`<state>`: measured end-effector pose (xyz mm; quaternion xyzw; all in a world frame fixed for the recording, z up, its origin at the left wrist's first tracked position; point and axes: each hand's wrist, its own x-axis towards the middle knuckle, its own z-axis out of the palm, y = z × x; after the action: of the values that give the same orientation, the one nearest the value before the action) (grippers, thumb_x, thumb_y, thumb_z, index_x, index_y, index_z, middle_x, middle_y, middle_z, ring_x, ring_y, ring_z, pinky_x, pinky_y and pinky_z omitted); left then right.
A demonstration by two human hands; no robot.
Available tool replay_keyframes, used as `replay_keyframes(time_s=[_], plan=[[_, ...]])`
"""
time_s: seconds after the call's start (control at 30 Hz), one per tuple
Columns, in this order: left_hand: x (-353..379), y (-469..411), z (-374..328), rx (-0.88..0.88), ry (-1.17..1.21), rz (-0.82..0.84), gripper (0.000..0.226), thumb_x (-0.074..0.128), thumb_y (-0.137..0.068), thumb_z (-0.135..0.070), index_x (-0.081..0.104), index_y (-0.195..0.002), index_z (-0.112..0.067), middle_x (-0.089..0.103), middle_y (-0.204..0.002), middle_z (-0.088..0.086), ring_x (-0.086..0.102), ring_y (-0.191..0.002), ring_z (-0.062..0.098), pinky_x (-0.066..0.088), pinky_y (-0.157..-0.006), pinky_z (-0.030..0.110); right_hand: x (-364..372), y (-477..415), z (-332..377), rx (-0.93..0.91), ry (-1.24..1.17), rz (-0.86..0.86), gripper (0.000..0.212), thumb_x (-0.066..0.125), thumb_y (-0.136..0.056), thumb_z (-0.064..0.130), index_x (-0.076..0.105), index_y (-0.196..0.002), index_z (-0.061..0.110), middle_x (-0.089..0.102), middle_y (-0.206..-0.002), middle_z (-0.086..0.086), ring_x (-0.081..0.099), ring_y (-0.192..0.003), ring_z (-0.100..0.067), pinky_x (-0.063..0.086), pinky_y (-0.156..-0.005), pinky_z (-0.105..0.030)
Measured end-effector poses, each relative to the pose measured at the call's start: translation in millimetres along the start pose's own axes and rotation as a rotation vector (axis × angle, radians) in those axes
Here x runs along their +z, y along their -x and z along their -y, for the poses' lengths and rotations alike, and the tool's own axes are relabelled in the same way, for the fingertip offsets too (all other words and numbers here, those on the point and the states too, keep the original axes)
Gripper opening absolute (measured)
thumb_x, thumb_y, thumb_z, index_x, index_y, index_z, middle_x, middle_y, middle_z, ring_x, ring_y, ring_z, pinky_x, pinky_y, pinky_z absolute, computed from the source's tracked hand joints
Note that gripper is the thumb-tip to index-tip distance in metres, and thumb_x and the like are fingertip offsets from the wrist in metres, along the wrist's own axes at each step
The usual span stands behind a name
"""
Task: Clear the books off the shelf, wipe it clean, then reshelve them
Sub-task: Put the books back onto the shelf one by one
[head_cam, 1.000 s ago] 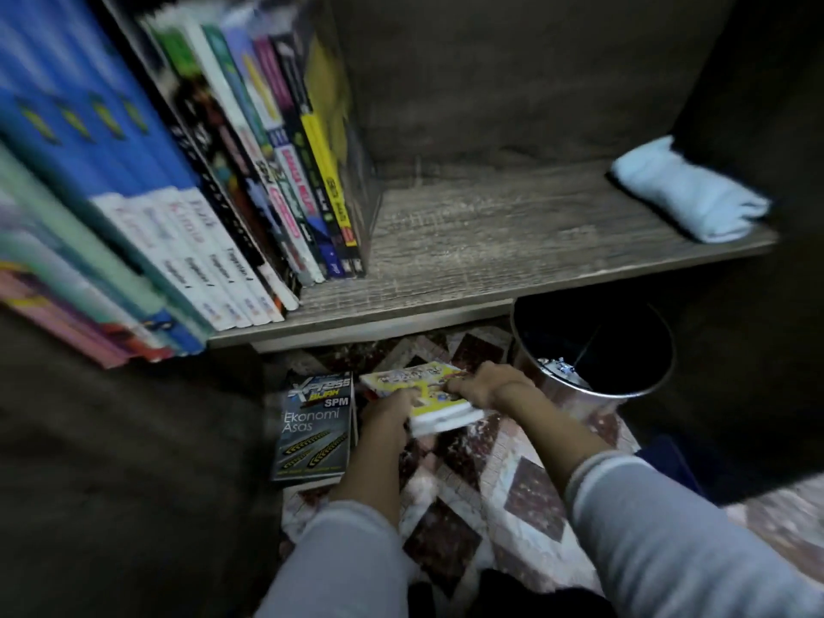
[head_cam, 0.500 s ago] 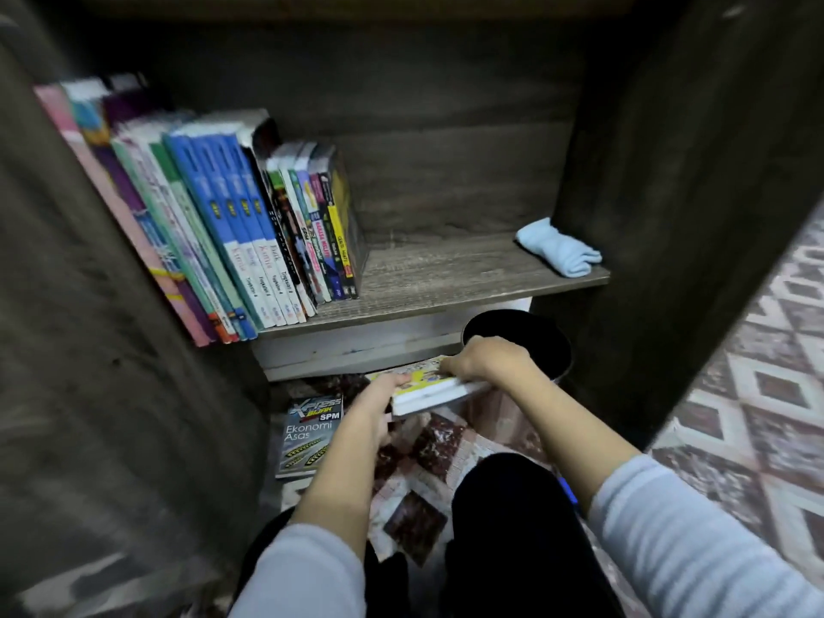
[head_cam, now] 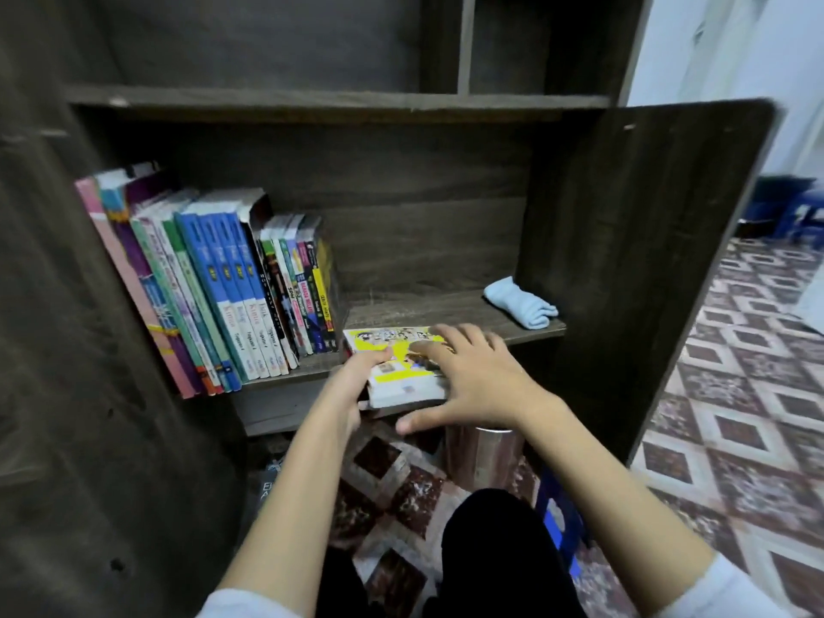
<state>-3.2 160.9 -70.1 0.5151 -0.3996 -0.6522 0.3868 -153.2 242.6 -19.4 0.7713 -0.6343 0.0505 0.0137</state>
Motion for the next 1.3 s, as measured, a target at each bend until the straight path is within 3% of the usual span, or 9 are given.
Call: replay_keyframes(time_s=[0.1, 0.2, 0.3, 0.57, 0.7, 0.87, 1.0, 1.13, 1.3], plan=[[7.7, -4.7, -28.2, 0.045, 0.003, -0.023, 0.018, 0.063, -0.084, -0.025, 0.066, -0.092, -0.009, 0.071, -0.078, 0.009, 0.065, -0.055, 0.017, 0.046, -0.043, 0.019, 13.5, -17.0, 0.2, 0.0, 0.111, -0.315, 0.065, 0.067, -0.078, 0.039, 0.042, -0.136, 0.023, 0.049, -0.124, -0.002, 0.047, -0.116, -0.025, 0.044, -0.084, -0.036], [15.0, -17.5, -53.8, 0.126, -0.023, -0.062, 0.035, 0.063, -0.082, -0.022, 0.063, -0.111, -0.002, 0.071, -0.093, 0.015, 0.068, -0.065, 0.022, 0.049, -0.042, 0.02, 30.0, -40.3, -7.5, 0.025, 0.074, -0.579, 0.061, 0.087, -0.046, 0.025, 0.067, -0.103, 0.015, 0.062, -0.084, 0.0, 0.061, -0.072, -0.023, 0.041, -0.04, -0.025], [21.3, -34.4, -75.1, 0.202, -0.109, -0.107, 0.031, 0.063, -0.085, -0.018, 0.063, -0.11, 0.0, 0.069, -0.084, 0.011, 0.065, -0.064, 0.019, 0.046, -0.038, 0.017, 45.6, -71.0, -20.5, 0.012, 0.026, -0.712, 0.066, 0.09, -0.038, 0.022, 0.069, -0.1, 0.012, 0.065, -0.081, 0.0, 0.06, -0.064, -0.022, 0.036, -0.032, -0.022], [34.1, -85.7, -103.4, 0.131, -0.228, -0.019, 0.051, 0.04, -0.089, -0.063, 0.056, -0.112, -0.02, 0.066, -0.095, 0.003, 0.063, -0.078, 0.014, 0.044, -0.056, 0.026, 90.5, -136.5, -45.9, 0.215, -0.522, -0.865, 0.042, 0.074, -0.065, 0.014, 0.068, -0.105, 0.005, 0.07, -0.096, -0.008, 0.066, -0.083, -0.029, 0.046, -0.071, -0.03], [25.6, -110.9, -71.0, 0.093, -0.174, -0.121, 0.035, 0.036, -0.098, -0.046, 0.054, -0.112, -0.02, 0.064, -0.095, 0.0, 0.056, -0.076, 0.012, 0.044, -0.062, 0.026, 94.0, -145.9, -48.1, 0.61, -1.039, -0.802, 0.022, 0.074, -0.077, 0.019, 0.065, -0.085, 0.0, 0.06, -0.073, -0.01, 0.055, -0.071, -0.026, 0.03, -0.061, -0.026], [32.1, -133.2, -25.5, -0.023, -0.186, -0.162, 0.012, 0.045, -0.098, -0.024, 0.055, -0.1, -0.018, 0.056, -0.094, 0.002, 0.047, -0.068, 0.009, 0.042, -0.057, 0.024, 108.3, -165.8, -57.4, 0.972, -1.525, -0.75, 0.027, 0.078, -0.076, 0.023, 0.064, -0.085, 0.001, 0.062, -0.074, -0.004, 0.058, -0.075, -0.023, 0.042, -0.066, -0.025], [45.7, -148.9, -11.7, -0.014, -0.164, -0.145, 0.013, 0.051, -0.096, -0.021, 0.056, -0.105, -0.012, 0.058, -0.101, 0.006, 0.054, -0.079, 0.015, 0.048, -0.059, 0.024, 121.1, -182.9, -56.9, 1.054, -1.526, -0.75, 0.039, 0.074, -0.079, 0.021, 0.062, -0.107, -0.004, 0.066, -0.106, -0.016, 0.062, -0.1, -0.028, 0.039, -0.075, -0.019], [52.4, -168.6, -3.5, 0.062, -0.275, -0.201, 0.014, 0.063, -0.089, -0.023, 0.063, -0.088, -0.01, 0.062, -0.083, 0.004, 0.058, -0.072, 0.017, 0.054, -0.056, 0.028, 134.4, -195.7, -53.6, 1.124, -1.317, -0.677, 0.07, 0.073, -0.078, 0.037, 0.04, -0.129, 0.002, 0.047, -0.131, -0.015, 0.054, -0.114, -0.037, 0.041, -0.085, -0.036], [51.4, -181.4, 2.7, 0.131, -0.427, -0.279, 0.014, 0.07, -0.083, -0.024, 0.069, -0.083, -0.01, 0.071, -0.092, 0.014, 0.067, -0.089, 0.03, 0.052, -0.084, 0.04, 143.3, -195.5, -58.9, 1.225, -1.161, -0.55, 0.103, 0.075, -0.069, 0.051, 0.018, -0.141, 0.006, 0.032, -0.134, -0.016, 0.038, -0.126, -0.036, 0.035, -0.099, -0.044]])
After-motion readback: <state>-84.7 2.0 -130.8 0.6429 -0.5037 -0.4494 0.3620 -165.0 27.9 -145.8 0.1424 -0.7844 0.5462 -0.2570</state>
